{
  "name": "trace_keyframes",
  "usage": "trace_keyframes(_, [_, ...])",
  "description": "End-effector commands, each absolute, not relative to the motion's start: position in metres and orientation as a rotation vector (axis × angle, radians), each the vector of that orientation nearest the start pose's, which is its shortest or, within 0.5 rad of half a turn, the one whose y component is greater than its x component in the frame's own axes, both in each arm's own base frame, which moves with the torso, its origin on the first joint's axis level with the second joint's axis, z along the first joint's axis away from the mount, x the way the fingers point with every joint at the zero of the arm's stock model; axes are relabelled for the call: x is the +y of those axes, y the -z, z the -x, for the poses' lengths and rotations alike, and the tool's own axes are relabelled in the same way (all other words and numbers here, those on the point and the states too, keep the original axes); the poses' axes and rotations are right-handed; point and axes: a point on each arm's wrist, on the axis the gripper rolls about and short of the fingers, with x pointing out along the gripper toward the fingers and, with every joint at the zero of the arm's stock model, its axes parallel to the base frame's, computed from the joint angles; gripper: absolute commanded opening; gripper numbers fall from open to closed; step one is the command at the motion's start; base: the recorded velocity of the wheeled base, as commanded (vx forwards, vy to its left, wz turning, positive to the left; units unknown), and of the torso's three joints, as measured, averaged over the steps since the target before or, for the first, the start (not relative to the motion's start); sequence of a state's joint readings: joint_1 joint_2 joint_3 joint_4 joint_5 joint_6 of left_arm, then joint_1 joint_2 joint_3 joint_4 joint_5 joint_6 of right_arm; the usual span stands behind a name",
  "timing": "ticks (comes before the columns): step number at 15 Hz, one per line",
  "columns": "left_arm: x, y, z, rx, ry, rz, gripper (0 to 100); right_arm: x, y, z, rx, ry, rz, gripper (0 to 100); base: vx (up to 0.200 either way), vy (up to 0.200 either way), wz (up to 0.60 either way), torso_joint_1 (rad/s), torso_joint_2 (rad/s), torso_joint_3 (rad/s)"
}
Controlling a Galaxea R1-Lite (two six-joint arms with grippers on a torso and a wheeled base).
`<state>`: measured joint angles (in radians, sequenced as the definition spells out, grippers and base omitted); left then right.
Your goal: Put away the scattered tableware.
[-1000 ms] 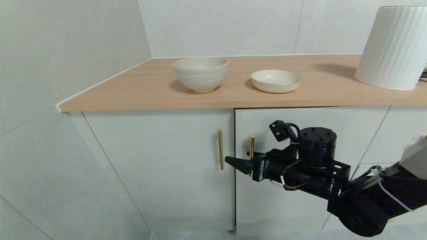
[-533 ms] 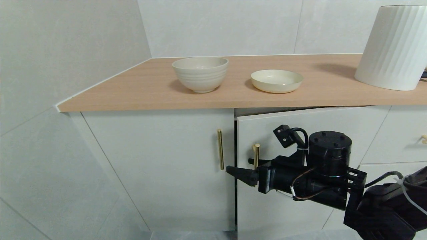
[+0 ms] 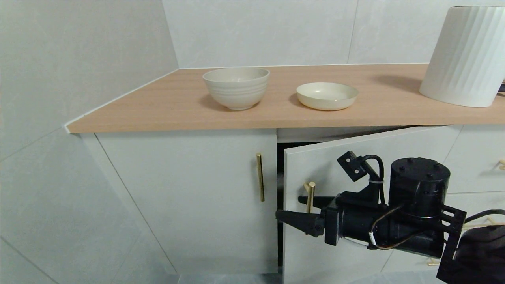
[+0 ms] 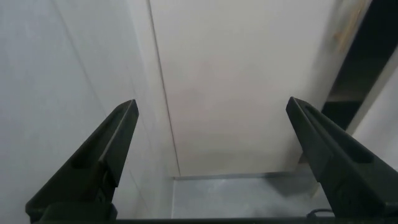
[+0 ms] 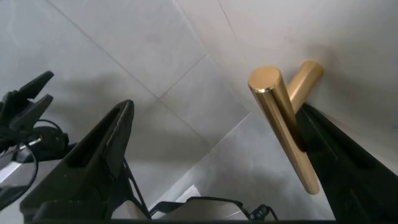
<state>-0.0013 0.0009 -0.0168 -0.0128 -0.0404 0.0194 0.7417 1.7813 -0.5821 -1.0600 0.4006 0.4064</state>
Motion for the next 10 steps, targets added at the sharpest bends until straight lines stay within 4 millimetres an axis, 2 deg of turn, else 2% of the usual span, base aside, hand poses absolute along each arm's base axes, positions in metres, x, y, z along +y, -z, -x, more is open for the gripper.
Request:
trace_keyframes(1, [-0.002, -0.111, 0.027, -0.032, 0.125, -0.025, 100, 0.201, -0.144, -0.205, 0.382, -1.095, -0.332, 100, 0.0, 0.0, 0.0, 0.0, 0.0, 0.0])
trace_keyframes(2, [-0.003, -0.129, 0.023, -0.003, 0.169, -0.023, 100, 0.2, -0.143, -0.203, 0.388, -1.1, -0.331, 100, 0.0, 0.0, 0.0, 0.0, 0.0, 0.0])
trace_keyframes(3, [-0.004, -0.148, 0.011, 0.06, 0.199, -0.017, 100, 0.2, -0.143, -0.202, 0.388, -1.102, -0.329, 100, 0.0, 0.0, 0.0, 0.0, 0.0, 0.0])
trace_keyframes(5, [-0.005, -0.18, -0.021, 0.164, 0.204, -0.013, 100, 0.2, -0.142, -0.199, 0.394, -1.108, -0.327, 100, 0.0, 0.0, 0.0, 0.0, 0.0, 0.0])
trace_keyframes(7, [-0.005, -0.2, -0.059, 0.263, 0.205, -0.018, 100, 0.201, -0.142, -0.197, 0.397, -1.115, -0.326, 100, 0.0, 0.0, 0.0, 0.0, 0.0, 0.0])
trace_keyframes(8, [-0.006, -0.204, -0.079, 0.286, 0.221, -0.018, 0, 0.202, -0.141, -0.196, 0.401, -1.118, -0.324, 100, 0.0, 0.0, 0.0, 0.0, 0.0, 0.0])
trace_keyframes(10, [-0.016, -0.205, -0.11, 0.297, 0.3, -0.027, 0, 0.202, -0.141, -0.195, 0.402, -1.124, -0.323, 100, 0.0, 0.0, 0.0, 0.0, 0.0, 0.0])
